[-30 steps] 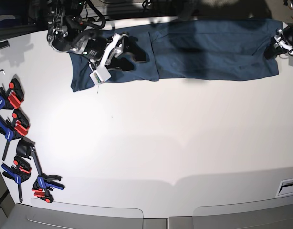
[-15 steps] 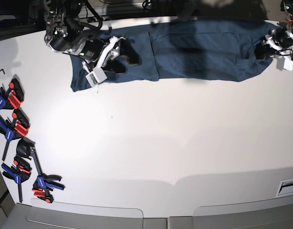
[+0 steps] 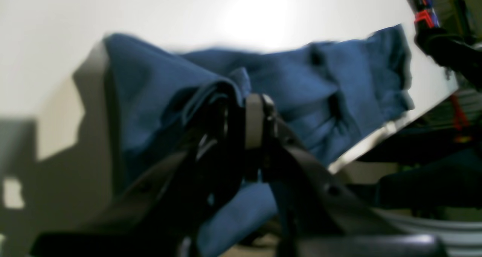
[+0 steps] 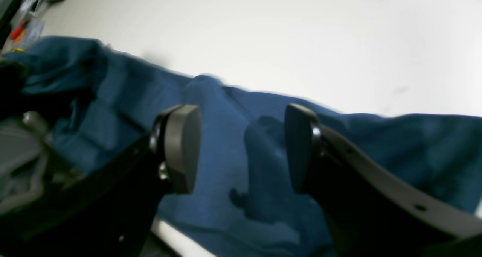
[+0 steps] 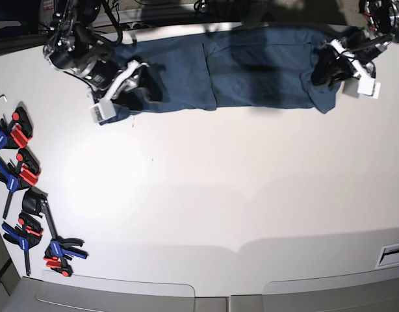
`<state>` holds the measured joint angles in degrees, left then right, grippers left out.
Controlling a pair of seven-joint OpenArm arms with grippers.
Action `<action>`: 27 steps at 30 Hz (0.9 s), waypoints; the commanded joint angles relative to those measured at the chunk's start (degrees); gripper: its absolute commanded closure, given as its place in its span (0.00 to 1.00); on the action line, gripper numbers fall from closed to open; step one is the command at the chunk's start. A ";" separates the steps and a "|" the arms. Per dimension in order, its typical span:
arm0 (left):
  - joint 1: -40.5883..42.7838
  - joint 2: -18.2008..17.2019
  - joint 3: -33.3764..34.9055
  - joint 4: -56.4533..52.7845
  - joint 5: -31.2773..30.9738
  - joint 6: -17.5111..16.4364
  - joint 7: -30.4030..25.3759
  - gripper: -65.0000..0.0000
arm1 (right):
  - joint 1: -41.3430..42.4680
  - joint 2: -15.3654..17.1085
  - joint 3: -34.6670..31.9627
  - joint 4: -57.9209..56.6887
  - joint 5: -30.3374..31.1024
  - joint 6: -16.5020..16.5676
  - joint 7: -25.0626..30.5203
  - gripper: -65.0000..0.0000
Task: Fold the T-shirt properly
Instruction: 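Grasp the hem end of the folded strip with the left gripper, then fold the hem end toward the right gripper with the left gripper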
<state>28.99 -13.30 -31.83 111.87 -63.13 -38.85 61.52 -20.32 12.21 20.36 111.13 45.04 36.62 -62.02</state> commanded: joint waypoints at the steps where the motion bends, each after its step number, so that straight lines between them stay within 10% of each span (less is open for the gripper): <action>1: 0.00 0.37 -0.31 2.51 -1.38 -0.15 -1.18 1.00 | 0.31 0.48 1.09 1.14 1.33 0.22 1.84 0.50; 27: -3.58 4.87 25.35 5.49 21.70 3.30 -11.93 0.96 | 0.48 0.48 4.76 1.14 1.40 0.24 4.39 0.50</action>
<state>25.69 -8.27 -6.44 116.36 -40.01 -35.14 51.11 -20.16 12.21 24.86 111.13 45.01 36.62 -59.11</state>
